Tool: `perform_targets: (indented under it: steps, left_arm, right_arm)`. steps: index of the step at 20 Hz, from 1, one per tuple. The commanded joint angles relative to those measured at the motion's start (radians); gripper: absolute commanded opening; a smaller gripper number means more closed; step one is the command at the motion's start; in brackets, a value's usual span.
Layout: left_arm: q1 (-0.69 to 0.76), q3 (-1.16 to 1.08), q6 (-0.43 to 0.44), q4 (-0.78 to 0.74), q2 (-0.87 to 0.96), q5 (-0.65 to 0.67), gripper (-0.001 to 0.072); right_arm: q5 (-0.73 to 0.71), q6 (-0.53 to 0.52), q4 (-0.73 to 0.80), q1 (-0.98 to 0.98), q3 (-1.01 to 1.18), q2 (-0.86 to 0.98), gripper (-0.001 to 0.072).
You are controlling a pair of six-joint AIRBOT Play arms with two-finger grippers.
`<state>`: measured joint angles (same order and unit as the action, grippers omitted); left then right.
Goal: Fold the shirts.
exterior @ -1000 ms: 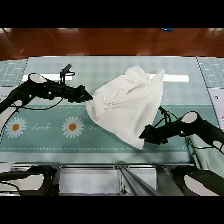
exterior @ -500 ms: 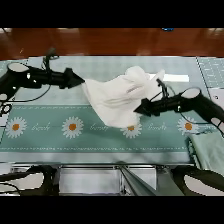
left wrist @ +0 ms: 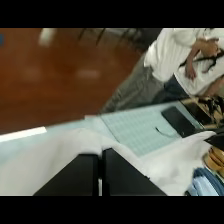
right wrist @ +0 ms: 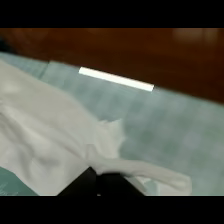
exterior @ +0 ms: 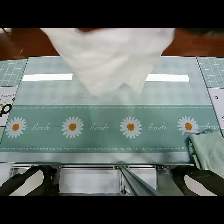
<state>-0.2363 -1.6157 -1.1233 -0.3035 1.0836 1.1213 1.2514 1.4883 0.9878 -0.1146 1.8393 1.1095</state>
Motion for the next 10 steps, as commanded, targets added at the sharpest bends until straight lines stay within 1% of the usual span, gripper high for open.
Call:
perform_targets:
  steps: [1, 4, 6, 8, 10]
  left_arm:
    - [-0.106, -0.119, -0.027, 0.005, -0.168, -0.051, 0.0022]
    - [-0.198, -0.120, -0.033, -0.024, -0.328, -0.048, 0.0021]
    - [-0.241, -0.119, -0.034, -0.109, -0.436, -0.035, 0.0021]
    - [-0.243, -0.119, -0.043, -0.188, -0.528, -0.002, 0.0021]
    - [-0.241, -0.118, -0.060, -0.203, -0.584, 0.047, 0.0022]
  right_arm:
    - [0.046, 0.041, 0.123, -0.001, 0.256, -0.100, 0.0018]
    - [0.083, 0.033, 0.172, -0.001, 0.256, -0.217, 0.0018]
    - [0.116, 0.034, 0.195, -0.001, 0.256, -0.277, 0.0018]
    - [0.167, 0.035, 0.202, -0.001, 0.254, -0.324, 0.0018]
    - [0.231, 0.047, 0.203, -0.001, 0.254, -0.355, 0.0018]
